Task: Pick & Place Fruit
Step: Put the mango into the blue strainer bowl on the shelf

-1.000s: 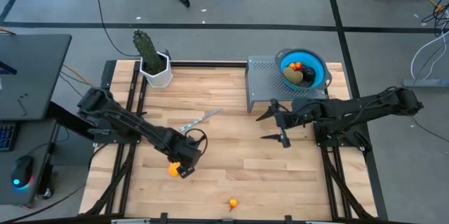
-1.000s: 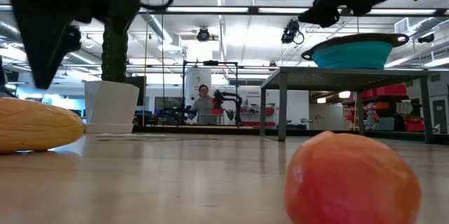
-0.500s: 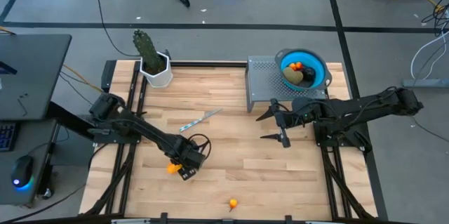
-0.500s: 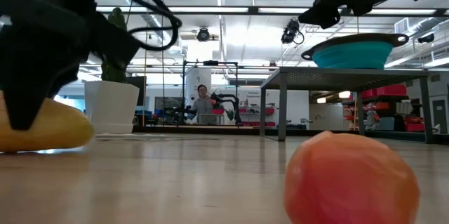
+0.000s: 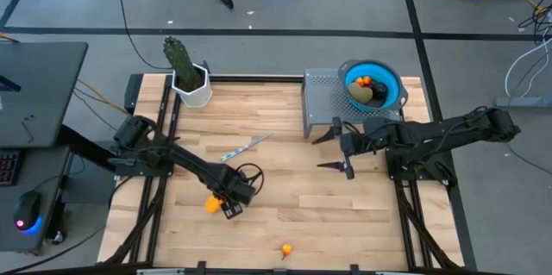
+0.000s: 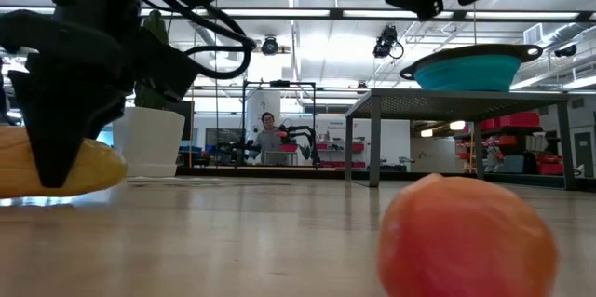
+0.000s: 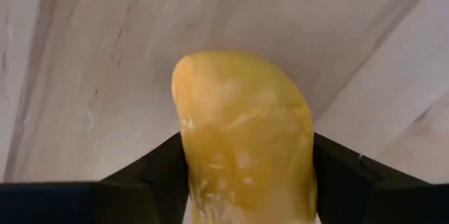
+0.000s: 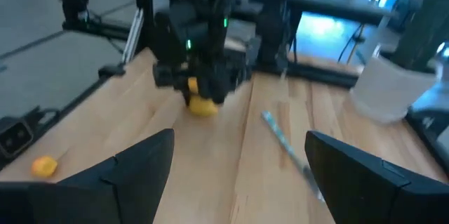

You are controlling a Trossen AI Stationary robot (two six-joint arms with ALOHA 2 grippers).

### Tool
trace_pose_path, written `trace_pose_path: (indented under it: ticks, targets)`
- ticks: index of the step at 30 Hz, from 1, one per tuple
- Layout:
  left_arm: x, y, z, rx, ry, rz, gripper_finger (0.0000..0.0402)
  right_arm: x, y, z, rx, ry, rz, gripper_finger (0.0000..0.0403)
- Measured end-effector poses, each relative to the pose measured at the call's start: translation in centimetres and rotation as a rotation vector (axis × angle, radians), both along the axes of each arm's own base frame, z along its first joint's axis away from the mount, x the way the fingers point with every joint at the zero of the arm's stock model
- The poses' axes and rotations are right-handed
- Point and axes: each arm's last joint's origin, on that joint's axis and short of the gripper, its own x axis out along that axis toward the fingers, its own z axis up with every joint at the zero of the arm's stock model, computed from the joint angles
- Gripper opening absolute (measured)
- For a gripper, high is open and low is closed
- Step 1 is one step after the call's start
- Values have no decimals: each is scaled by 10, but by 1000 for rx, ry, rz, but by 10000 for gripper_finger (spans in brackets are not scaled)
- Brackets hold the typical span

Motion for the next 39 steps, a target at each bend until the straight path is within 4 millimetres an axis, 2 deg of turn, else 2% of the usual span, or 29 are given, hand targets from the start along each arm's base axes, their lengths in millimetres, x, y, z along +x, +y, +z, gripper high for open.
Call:
trace_pose_path:
  ticks: [2, 6, 8, 12, 15, 19, 23, 26, 33, 39]
  targets:
    - [1, 2, 0, -15, 8, -4, 220, 1, 0, 4, -8, -43, 3, 332]
    - [4, 7, 8, -64, 13, -51, 219, 2, 0, 7, -2, -80, 5, 332]
    - [9, 11, 19, -42, -10, -91, 220, 1, 2, 7, 18, -68, 23, 332]
    - [35, 20, 53, 66, -181, -190, 242, -1, 7, 0, 27, 6, 89, 332]
    - [57, 26, 91, 242, -358, -258, 245, -3, 11, -5, 27, 64, 108, 332]
    - [81, 24, 134, 607, -595, -434, 234, -4, 12, -7, 47, 84, 72, 332]
    - [97, 13, 157, 924, -733, -638, 233, -3, 8, -5, 34, 68, -57, 332]
    - [106, 9, 170, 1038, -815, -710, 242, -4, 7, -4, -20, 54, -99, 332]
    - [116, 16, 189, 1077, -1013, -532, 240, -4, 11, 2, -94, -16, -28, 332]
    - [125, 36, 188, 892, -1168, -406, 234, -4, 18, 6, -111, -66, 6, 332]
